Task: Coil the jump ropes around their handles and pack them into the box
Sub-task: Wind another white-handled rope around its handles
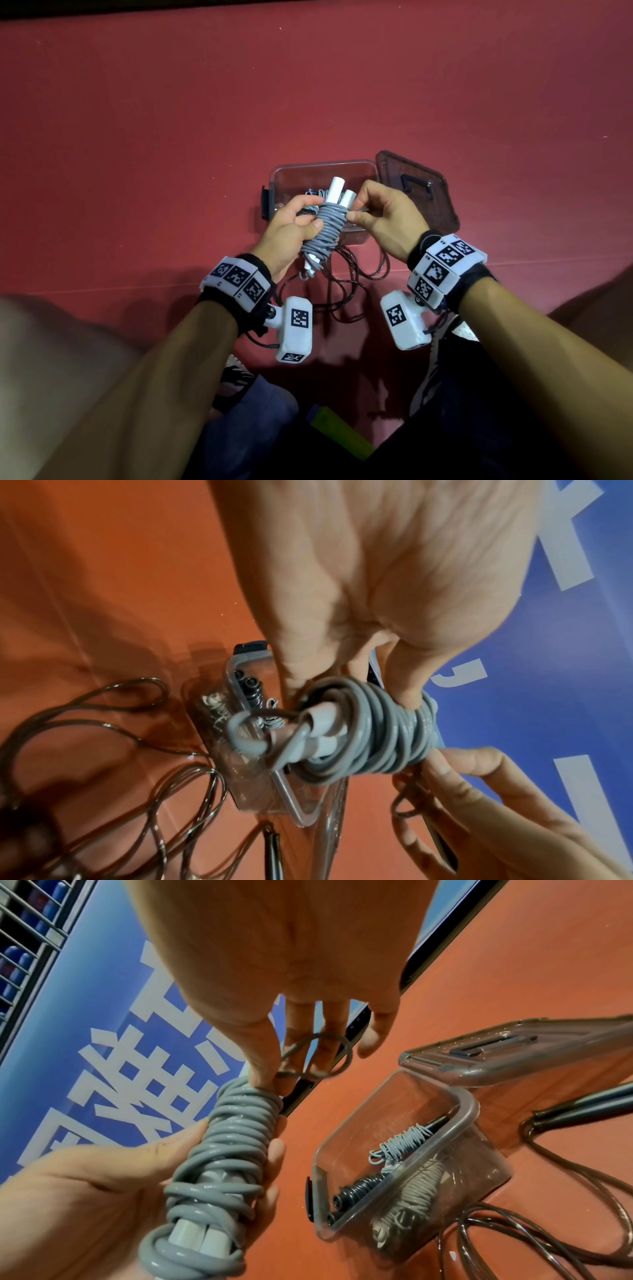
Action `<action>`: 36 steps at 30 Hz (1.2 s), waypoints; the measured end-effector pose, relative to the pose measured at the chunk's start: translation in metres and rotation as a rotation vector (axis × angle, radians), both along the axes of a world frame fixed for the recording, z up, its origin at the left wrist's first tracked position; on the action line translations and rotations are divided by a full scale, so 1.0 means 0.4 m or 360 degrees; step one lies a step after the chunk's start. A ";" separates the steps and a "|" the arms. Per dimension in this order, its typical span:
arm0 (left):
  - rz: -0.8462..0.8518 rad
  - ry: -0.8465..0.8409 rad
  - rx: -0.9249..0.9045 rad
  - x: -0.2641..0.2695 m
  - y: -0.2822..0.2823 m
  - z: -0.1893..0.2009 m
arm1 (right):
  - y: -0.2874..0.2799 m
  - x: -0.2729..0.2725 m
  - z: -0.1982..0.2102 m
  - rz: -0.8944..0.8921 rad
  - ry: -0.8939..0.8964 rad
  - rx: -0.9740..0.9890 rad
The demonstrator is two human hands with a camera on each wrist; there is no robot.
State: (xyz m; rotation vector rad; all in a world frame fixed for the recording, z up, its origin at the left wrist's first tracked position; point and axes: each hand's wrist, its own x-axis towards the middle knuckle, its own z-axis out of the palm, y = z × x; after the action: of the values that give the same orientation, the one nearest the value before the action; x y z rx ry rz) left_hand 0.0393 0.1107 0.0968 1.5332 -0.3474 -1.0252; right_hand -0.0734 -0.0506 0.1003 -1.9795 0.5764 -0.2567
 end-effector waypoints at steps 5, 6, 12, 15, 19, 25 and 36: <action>0.0058 0.0105 -0.0106 -0.001 0.002 0.009 | -0.001 0.001 -0.004 0.0018 0.0001 0.0094; 0.0070 0.0132 -0.0115 0.001 0.001 0.008 | -0.001 0.000 -0.005 0.0010 -0.0004 0.0114; 0.0064 0.0207 -0.0095 -0.009 -0.004 0.011 | 0.004 -0.006 0.009 0.0037 -0.0051 0.0265; 0.0027 -0.0010 -0.0033 -0.009 -0.003 0.002 | 0.007 -0.006 0.014 0.0044 -0.0061 0.0277; 0.0060 -0.0135 -0.0034 0.007 0.000 -0.007 | 0.007 -0.005 0.014 0.0024 -0.0072 0.0242; 0.0027 -0.0063 -0.0094 0.008 0.000 -0.014 | 0.007 0.001 0.029 0.0064 -0.0135 0.0251; 0.0000 -0.0039 -0.0052 -0.001 -0.010 -0.017 | 0.014 0.000 0.026 0.0082 -0.0202 0.0283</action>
State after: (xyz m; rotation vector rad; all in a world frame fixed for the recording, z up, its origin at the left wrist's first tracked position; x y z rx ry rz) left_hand 0.0389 0.1069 0.0900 1.5174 -0.3793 -0.9967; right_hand -0.0732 -0.0450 0.1105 -1.7898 0.4500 -0.2874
